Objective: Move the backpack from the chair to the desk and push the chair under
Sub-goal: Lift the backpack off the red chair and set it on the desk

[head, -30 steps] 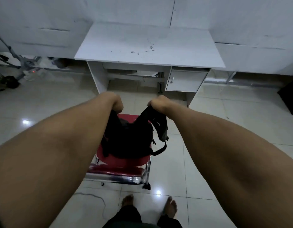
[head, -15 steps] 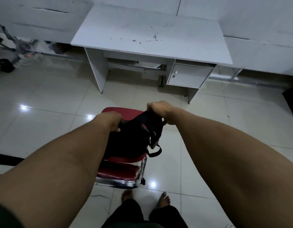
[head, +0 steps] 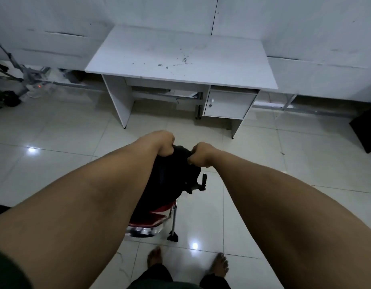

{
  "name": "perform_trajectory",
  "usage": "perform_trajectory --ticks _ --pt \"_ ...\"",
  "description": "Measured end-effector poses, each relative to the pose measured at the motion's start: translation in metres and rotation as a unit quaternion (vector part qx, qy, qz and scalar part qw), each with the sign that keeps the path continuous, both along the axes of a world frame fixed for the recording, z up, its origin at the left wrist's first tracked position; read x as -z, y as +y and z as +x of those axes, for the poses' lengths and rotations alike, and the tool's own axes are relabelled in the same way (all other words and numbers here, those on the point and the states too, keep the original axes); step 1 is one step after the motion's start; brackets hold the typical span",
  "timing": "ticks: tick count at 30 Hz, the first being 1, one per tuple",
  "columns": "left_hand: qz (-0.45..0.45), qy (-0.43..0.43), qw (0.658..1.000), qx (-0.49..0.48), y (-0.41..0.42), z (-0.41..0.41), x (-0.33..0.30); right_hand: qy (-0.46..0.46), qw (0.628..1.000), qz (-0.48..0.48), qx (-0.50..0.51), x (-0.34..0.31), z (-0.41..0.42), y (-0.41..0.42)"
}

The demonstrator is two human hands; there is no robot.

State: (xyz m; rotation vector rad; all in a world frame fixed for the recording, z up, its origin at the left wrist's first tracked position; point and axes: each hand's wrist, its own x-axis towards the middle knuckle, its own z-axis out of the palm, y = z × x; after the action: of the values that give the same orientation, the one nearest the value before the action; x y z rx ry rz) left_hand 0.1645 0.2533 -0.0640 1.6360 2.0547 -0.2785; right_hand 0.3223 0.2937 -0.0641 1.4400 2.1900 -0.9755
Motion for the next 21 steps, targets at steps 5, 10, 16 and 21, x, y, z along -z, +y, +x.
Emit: perform_trajectory --ticks 5,10,16,21 --pt "0.022 0.009 0.996 -0.088 0.022 0.054 -0.025 0.020 0.998 -0.056 -0.029 -0.004 0.027 0.004" --pt "0.097 -0.033 0.965 -0.241 0.038 0.108 -0.042 0.052 0.998 -0.019 -0.031 -0.010 0.066 0.017" --pt "0.182 -0.141 0.892 -0.390 0.072 0.178 -0.055 0.051 0.989 0.135 -0.021 -0.018 0.130 0.021" --pt "0.211 -0.225 0.841 -0.444 0.108 0.225 -0.063 0.092 0.970 0.217 0.053 -0.018 0.173 0.053"
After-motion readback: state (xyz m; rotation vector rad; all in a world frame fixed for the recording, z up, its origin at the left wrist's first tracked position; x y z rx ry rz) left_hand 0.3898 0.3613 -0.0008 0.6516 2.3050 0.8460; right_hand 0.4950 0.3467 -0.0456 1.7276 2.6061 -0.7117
